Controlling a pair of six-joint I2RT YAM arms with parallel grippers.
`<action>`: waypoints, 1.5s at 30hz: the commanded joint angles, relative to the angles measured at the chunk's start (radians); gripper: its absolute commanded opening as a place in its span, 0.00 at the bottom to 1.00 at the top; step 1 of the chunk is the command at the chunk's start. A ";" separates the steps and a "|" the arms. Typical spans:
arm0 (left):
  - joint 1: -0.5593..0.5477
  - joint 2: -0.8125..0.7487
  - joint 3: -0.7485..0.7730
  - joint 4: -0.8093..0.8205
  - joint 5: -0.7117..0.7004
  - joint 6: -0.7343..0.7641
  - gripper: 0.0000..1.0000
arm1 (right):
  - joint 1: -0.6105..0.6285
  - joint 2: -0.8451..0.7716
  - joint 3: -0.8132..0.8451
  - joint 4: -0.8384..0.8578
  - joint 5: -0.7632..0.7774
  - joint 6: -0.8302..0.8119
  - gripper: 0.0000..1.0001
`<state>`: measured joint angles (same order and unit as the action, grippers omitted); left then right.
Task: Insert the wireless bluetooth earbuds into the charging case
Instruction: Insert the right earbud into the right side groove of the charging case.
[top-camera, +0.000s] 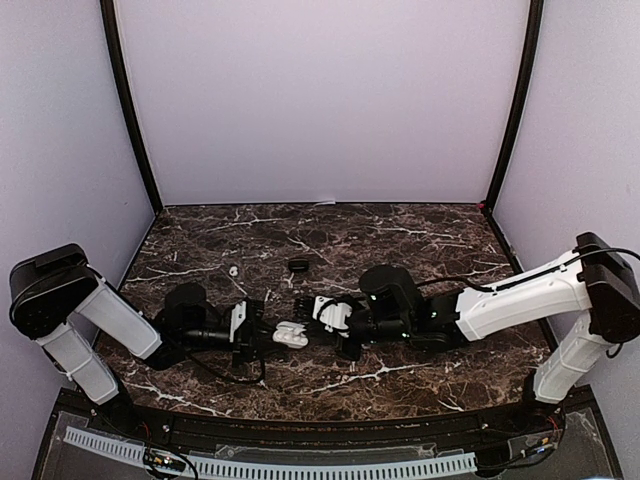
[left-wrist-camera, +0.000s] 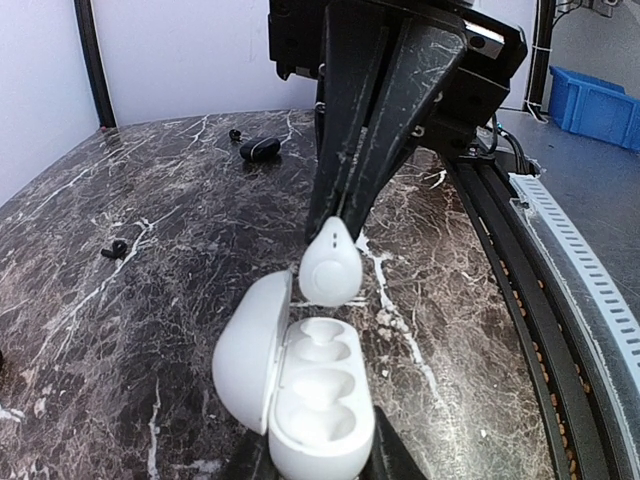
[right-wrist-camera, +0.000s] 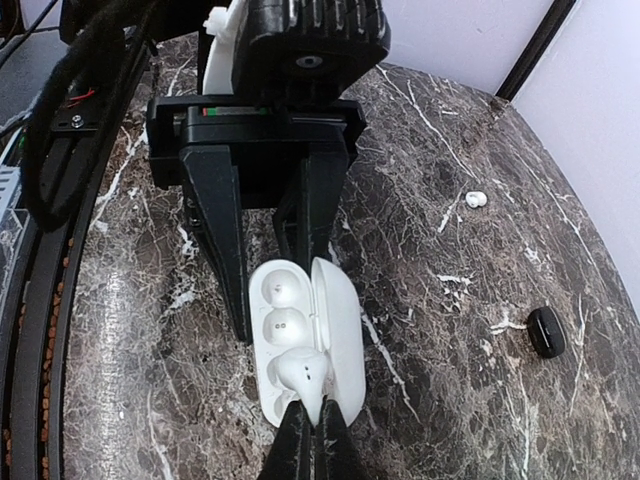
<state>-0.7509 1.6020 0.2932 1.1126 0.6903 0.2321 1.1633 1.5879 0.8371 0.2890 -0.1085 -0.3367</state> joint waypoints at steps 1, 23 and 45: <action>-0.007 -0.032 0.017 0.001 0.001 0.002 0.01 | 0.009 0.038 0.032 0.013 0.008 -0.004 0.00; -0.007 -0.029 0.023 -0.008 -0.003 0.000 0.01 | 0.026 0.071 0.052 -0.021 0.027 -0.015 0.09; -0.007 -0.041 0.021 -0.008 0.004 -0.015 0.01 | -0.072 -0.138 -0.177 0.248 0.003 0.144 0.36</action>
<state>-0.7513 1.6012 0.3027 1.1011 0.6834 0.2264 1.1217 1.4807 0.6975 0.4118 -0.1043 -0.2592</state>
